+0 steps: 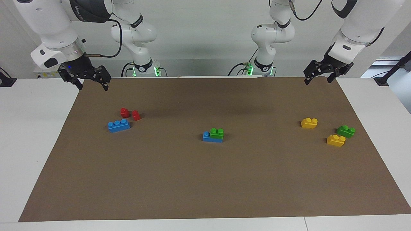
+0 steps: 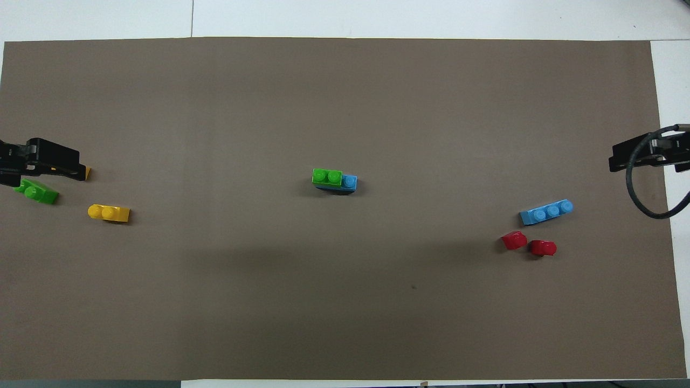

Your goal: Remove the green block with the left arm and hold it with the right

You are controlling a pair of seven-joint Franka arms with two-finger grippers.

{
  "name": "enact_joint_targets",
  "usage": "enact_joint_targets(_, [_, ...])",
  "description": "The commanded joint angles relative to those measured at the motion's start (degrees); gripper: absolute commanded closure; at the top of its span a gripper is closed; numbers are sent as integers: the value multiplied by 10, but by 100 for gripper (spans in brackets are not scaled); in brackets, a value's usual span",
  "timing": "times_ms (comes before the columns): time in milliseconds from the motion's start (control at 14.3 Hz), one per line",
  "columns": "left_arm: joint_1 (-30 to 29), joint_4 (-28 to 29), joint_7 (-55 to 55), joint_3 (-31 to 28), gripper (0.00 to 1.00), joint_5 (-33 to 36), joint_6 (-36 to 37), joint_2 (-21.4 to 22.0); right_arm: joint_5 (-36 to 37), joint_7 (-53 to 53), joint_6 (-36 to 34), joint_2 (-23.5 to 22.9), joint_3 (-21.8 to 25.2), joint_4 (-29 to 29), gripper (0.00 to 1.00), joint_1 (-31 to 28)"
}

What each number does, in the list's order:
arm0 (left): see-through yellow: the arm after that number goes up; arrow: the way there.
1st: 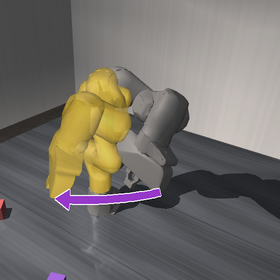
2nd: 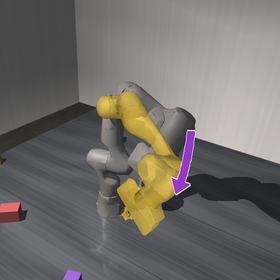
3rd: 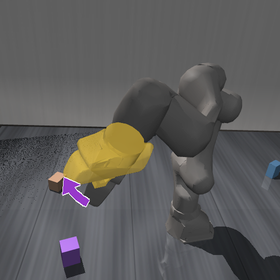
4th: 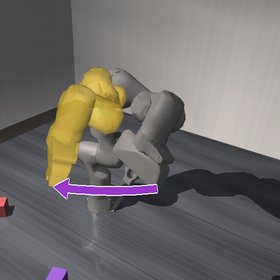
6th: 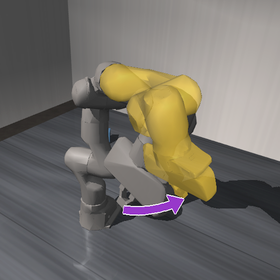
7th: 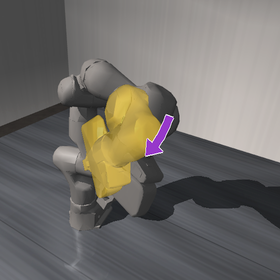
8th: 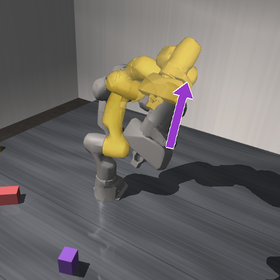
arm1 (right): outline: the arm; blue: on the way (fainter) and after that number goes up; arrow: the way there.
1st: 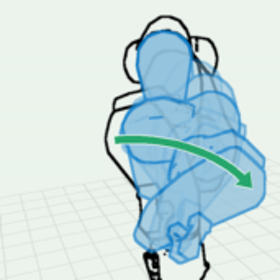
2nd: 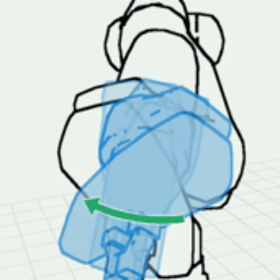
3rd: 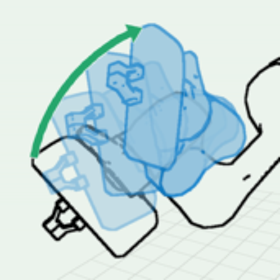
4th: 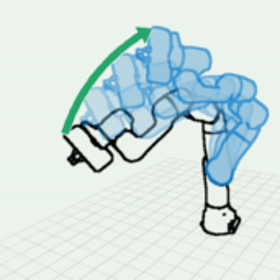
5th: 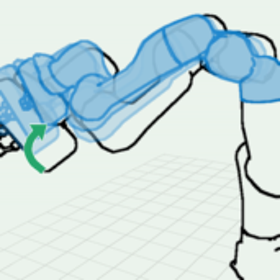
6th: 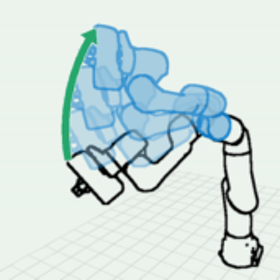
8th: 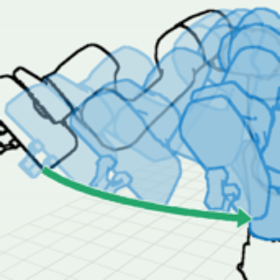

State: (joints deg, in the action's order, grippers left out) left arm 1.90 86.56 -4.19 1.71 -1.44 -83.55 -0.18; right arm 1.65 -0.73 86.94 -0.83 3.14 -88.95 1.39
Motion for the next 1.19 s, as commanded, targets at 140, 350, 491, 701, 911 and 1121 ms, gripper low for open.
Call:
enact_joint_targets(140, [1, 9, 1, -3, 0, 6, 7, 14, 1, 2, 15, 13, -2, -19, 0, 10])
enact_joint_targets(350, [-3, 15, 1, -5, 0, 6, 7, 17, 1, 8, 15, 13, -2, -18, 0, 10])
enact_joint_targets(491, [-2, 15, 0, -5, 0, 6, 6, 17, 1, 8, 17, 12, -2, -18, 0, 10])
enact_joint_targets(701, [-2, 15, 0, -4, 0, 6, 7, 18, 1, 8, 12, 13, -2, -19, 0, 10])
enact_joint_targets(911, [1, 15, 0, -4, 0, 6, 5, 17, 1, -1, 18, 13, -2, -20, 0, 11])
enact_joint_targets(1121, [-2, 16, 0, -5, 0, 6, 7, 18, -11, -127, 72, 24, -2, -56, 0, 19])
